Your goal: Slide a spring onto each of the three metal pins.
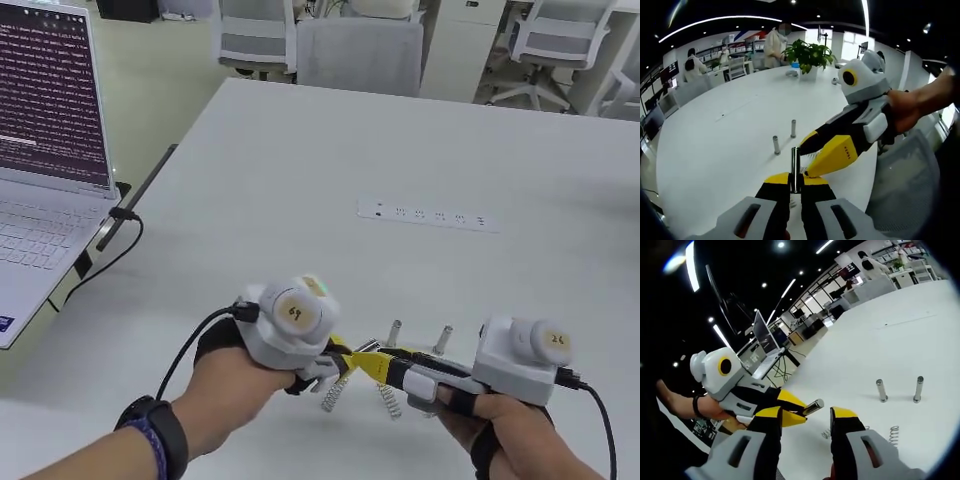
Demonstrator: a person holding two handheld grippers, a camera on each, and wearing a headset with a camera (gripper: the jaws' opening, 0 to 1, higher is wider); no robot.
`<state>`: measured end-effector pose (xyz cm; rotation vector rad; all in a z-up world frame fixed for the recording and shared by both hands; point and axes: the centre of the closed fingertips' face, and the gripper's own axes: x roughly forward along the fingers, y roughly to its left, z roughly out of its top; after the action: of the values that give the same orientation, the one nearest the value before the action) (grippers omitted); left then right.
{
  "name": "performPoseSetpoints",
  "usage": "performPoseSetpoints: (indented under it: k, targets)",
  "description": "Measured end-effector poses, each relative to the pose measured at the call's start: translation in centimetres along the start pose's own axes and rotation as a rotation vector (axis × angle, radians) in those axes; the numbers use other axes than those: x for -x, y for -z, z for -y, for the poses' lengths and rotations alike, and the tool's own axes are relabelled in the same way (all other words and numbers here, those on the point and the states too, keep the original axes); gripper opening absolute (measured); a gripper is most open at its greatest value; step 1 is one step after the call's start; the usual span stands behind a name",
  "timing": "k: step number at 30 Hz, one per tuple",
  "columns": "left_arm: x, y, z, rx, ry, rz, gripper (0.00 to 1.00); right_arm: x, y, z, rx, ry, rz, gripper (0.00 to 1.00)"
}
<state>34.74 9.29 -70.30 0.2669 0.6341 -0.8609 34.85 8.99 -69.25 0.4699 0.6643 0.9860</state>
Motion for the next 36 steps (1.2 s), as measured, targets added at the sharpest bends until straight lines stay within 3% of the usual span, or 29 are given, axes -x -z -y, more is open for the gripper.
performPoseSetpoints:
  k: [9, 24, 36]
  targets:
    - [0.1, -0.4, 0.4, -0.021, 0.013, 0.007, 0.00, 0.0, -0.4, 0.1, -0.061, -0.008, 0.046, 0.28]
    - [0.1, -0.8, 0.7, -0.043, 0.021, 0.017, 0.00, 0.2, -0.8, 0.5, -0.079, 0.002, 0.060, 0.14]
    - [0.3, -1.0, 0.8, -0.048, 0.021, 0.040, 0.00, 0.3, -1.1, 0.3, -0.103, -0.008, 0.077, 0.10]
